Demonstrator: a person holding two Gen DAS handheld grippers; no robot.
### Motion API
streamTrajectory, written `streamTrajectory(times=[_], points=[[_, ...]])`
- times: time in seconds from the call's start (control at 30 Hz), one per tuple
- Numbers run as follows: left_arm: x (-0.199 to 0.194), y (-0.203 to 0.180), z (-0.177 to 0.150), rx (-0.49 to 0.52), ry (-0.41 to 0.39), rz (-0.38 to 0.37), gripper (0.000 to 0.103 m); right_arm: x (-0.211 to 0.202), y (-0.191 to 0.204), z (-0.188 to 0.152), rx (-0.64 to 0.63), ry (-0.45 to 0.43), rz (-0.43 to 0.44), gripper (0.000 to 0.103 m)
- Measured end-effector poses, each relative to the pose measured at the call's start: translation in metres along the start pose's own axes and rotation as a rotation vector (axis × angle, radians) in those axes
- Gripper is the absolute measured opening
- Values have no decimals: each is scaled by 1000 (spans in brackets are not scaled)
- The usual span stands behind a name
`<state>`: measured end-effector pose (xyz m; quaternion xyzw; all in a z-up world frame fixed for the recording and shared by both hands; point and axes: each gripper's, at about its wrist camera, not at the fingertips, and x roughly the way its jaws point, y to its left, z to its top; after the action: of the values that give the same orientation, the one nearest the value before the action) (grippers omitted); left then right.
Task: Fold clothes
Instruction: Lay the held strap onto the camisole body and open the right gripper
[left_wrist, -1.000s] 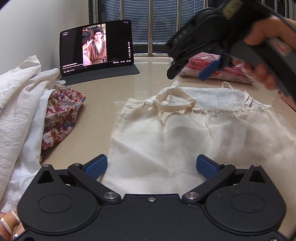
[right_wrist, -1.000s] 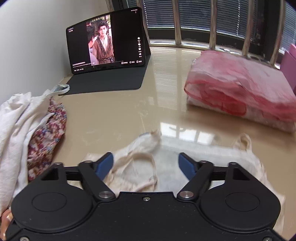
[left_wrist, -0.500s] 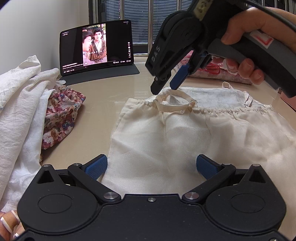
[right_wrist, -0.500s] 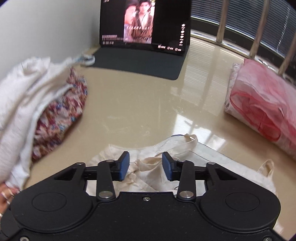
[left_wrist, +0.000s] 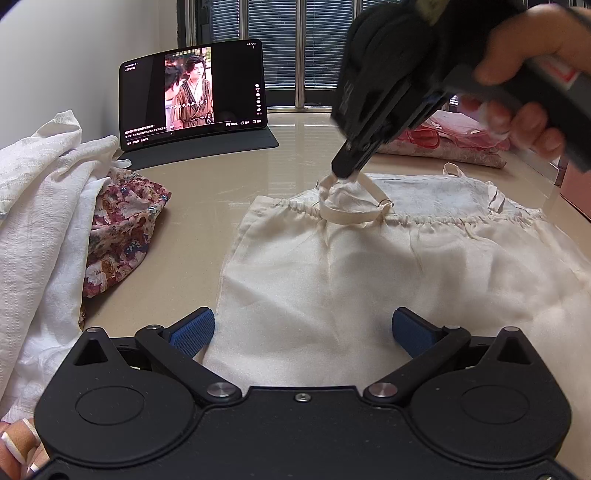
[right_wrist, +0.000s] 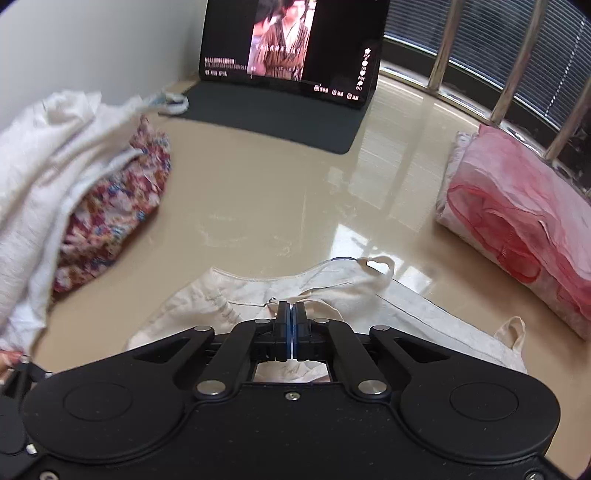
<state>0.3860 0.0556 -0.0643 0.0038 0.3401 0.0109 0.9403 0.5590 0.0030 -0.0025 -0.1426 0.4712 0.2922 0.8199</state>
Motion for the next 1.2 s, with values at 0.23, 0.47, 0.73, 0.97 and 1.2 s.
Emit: streamTrajectory(times=[0.23, 0.47, 0.73, 0.97, 1.2], points=[[0, 0, 0, 0, 0, 0, 103, -34, -1, -26, -2, -58, 47, 0], [0, 0, 0, 0, 0, 0, 103, -41, -13, -61, 101, 14, 176, 28], [0, 0, 0, 0, 0, 0, 103, -48, -30, -48, 255, -158, 67, 39], [0, 0, 0, 0, 0, 0, 103, -13, -20, -63, 216, -41, 48, 15], [0, 0, 0, 0, 0, -1, 103, -66, -34, -86, 276, -229, 25, 55]])
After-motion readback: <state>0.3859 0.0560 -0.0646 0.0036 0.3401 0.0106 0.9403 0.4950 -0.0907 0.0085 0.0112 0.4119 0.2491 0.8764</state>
